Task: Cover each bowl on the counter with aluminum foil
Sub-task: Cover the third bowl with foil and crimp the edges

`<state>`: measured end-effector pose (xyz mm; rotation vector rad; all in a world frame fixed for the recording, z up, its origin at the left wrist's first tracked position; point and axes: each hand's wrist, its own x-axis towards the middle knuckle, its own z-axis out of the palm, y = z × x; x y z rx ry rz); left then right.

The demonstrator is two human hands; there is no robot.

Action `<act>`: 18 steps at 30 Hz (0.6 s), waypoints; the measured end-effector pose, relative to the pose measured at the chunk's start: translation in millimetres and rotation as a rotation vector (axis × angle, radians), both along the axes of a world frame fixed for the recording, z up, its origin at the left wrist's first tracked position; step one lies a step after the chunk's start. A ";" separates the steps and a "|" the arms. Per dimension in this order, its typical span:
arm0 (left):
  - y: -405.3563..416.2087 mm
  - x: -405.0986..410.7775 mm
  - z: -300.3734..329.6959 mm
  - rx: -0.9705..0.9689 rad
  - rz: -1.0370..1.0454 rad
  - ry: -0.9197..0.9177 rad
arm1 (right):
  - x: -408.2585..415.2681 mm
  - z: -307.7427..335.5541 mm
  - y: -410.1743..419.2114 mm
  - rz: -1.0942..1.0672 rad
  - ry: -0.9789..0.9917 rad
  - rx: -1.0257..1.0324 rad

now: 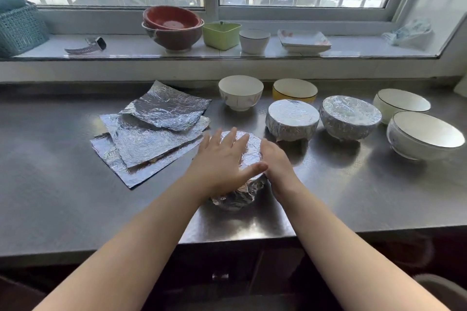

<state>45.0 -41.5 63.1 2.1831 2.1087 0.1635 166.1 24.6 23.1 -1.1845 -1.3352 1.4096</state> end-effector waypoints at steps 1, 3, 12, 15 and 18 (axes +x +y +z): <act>0.3 -1.3 -1.0 -0.007 -0.004 0.007 | 0.6 1.8 -1.3 -0.004 -0.013 0.019; 0.5 -1.8 -0.2 -0.023 -0.010 0.022 | 1.2 4.3 -2.4 -0.011 -0.094 0.082; 3.6 -1.6 -2.1 -0.059 0.008 0.021 | 11.2 11.9 4.1 -0.050 -0.139 0.147; 5.7 -1.4 -3.1 -0.059 0.011 0.023 | 20.5 27.8 17.3 -0.108 -0.211 0.367; 5.6 -0.8 -2.8 -0.055 0.010 0.028 | 17.6 38.2 24.1 0.064 -0.301 0.407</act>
